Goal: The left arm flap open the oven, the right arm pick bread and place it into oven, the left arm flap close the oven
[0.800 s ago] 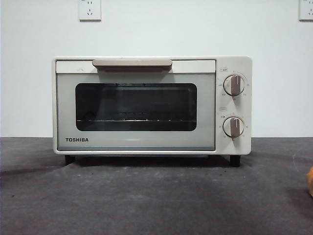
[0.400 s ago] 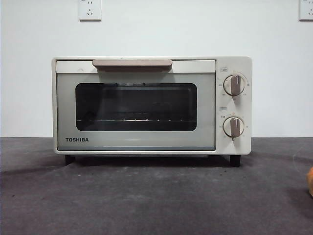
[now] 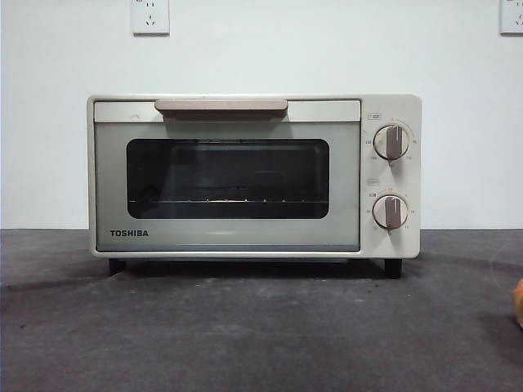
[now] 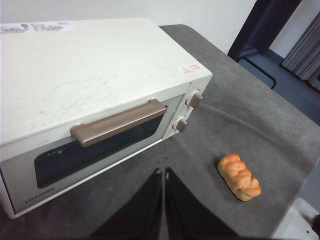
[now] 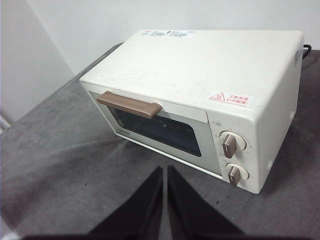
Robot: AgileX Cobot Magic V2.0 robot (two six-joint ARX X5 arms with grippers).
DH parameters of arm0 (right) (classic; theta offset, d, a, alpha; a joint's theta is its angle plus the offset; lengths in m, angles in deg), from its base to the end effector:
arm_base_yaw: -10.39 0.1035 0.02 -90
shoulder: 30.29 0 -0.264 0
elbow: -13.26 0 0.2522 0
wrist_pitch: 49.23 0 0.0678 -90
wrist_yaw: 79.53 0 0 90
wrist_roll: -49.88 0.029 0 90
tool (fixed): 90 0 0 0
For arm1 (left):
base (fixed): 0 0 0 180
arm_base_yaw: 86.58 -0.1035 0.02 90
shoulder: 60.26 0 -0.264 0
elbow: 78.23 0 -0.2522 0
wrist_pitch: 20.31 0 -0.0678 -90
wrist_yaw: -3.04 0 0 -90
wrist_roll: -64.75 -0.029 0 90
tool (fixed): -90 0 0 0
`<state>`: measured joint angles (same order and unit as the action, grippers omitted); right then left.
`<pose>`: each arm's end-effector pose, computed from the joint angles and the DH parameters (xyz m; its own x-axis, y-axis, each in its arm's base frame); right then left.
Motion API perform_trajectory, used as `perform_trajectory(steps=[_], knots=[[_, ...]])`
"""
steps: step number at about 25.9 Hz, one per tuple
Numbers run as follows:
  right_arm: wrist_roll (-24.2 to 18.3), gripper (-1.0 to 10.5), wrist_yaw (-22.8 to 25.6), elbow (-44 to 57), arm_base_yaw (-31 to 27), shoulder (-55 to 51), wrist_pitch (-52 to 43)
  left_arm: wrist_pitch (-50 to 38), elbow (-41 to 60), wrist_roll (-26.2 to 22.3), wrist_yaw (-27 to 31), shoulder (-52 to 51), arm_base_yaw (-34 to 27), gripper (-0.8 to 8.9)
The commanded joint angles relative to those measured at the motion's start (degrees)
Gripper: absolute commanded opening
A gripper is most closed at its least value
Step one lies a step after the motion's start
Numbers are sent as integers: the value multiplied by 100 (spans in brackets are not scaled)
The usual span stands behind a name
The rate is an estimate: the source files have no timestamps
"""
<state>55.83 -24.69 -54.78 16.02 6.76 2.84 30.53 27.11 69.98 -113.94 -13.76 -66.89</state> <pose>0.1087 0.0275 0.3595 0.7027 0.6479 -0.2940 -0.5745 0.7604 0.3027 0.1340 -0.0619 0.3779 0.6213 -0.7042 -0.3436 0.6584 0.7070 -0.2583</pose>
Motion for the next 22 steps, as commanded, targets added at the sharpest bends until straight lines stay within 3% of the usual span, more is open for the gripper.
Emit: perform_trajectory(steps=[1,6,9,10,13,16,22], knots=[[-85,12,-24,-120,24,26,-48,-109,-131,-162,28,35,22,32],[-52,14,-22,-120,24,26,-46,-105,-131,-157,39,35,22,67],[17,113,-22,-120,24,26,-46,-101,-131,-155,39,35,22,235],[55,185,-22,-120,24,28,-46,-98,-131,-153,39,35,22,321],[177,385,-22,-120,24,28,-37,-79,-131,-153,39,37,22,457],[326,519,-22,-120,24,28,-33,-44,-131,-129,37,55,22,492],[640,538,-26,-120,24,33,37,70,-131,-114,35,81,46,509]])
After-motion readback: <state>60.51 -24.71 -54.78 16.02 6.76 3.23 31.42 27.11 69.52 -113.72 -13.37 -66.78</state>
